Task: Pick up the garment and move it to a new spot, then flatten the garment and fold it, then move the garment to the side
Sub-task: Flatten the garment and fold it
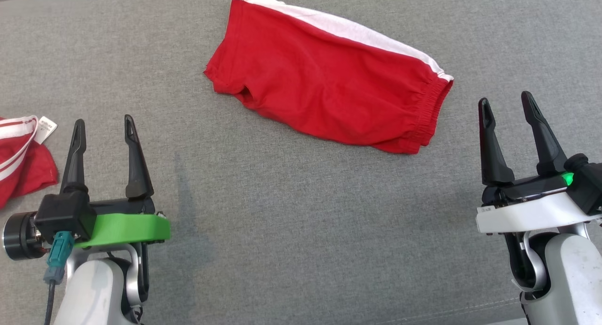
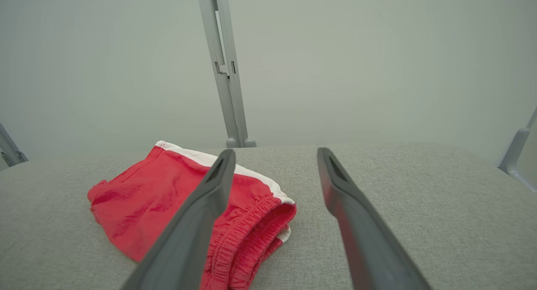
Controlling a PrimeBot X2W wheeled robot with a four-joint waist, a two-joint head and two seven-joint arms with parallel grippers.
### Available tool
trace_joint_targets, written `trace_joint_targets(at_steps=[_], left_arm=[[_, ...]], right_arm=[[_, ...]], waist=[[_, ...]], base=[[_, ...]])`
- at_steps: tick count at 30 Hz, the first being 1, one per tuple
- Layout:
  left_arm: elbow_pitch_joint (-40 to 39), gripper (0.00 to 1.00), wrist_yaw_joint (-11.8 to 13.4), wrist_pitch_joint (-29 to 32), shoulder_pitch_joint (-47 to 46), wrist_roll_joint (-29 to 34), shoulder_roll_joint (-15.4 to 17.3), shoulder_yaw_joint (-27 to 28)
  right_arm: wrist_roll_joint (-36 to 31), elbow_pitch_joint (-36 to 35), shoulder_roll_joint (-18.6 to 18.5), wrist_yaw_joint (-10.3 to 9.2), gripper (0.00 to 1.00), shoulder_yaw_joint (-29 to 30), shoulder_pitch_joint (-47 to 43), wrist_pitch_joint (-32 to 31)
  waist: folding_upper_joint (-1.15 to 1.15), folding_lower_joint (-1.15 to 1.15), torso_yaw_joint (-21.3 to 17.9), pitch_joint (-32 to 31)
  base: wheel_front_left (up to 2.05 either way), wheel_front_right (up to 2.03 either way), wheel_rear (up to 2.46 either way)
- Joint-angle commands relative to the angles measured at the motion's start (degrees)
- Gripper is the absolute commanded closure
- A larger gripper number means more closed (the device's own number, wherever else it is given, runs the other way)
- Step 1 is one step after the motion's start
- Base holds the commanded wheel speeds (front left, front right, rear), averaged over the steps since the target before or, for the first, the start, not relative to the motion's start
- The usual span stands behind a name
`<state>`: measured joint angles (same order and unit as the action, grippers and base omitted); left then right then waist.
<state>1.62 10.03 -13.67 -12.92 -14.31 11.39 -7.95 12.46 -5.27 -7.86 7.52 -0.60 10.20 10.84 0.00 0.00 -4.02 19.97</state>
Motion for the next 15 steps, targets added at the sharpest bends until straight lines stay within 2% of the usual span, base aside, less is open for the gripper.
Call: trace_joint_targets(at_steps=[1, 4, 6, 10, 15], left_arm=[[-0.32, 0.00, -0.16, 0.07, 0.12, -0.03, 0.60, -0.22], [-0.77, 0.00, -1.16, 0.96, -2.62, 0.76, 1.25, -1.38], [-0.80, 0.00, -2.75, 2.28, -5.46, 0.77, 1.57, -2.74], [1.94, 0.00, -6.99, 8.60, -13.46, 0.60, 1.55, -6.69], [10.89, 0.00, -11.73, 18.11, -24.32, -0.40, 0.28, -10.89]], right_arm=[[0.10, -0.34, 0.16, -0.06, 0.00, 0.16, -0.50, -0.21], [0.19, -0.76, 0.33, -0.06, 0.00, 0.41, -0.13, -0.24], [0.19, -1.10, 0.38, -0.06, 0.00, 0.54, 0.39, -0.24], [0.10, -1.57, 0.49, -0.06, 0.00, 0.35, 1.51, -0.21], [0.26, -1.19, 1.05, -0.06, 0.00, -0.73, 3.34, 0.35]], waist=[[0.00, 0.00, -0.01, 0.20], [0.00, 0.00, 0.11, 1.23], [0.00, 0.00, 0.09, 2.28], [0.00, 0.00, -0.52, 4.64], [0.00, 0.00, -2.50, 7.56]], base=[[0.00, 0.00, 0.00], [0.00, 0.00, 0.00], [0.00, 0.00, 0.00], [0.00, 0.00, 0.00], [0.00, 0.00, 0.00]])
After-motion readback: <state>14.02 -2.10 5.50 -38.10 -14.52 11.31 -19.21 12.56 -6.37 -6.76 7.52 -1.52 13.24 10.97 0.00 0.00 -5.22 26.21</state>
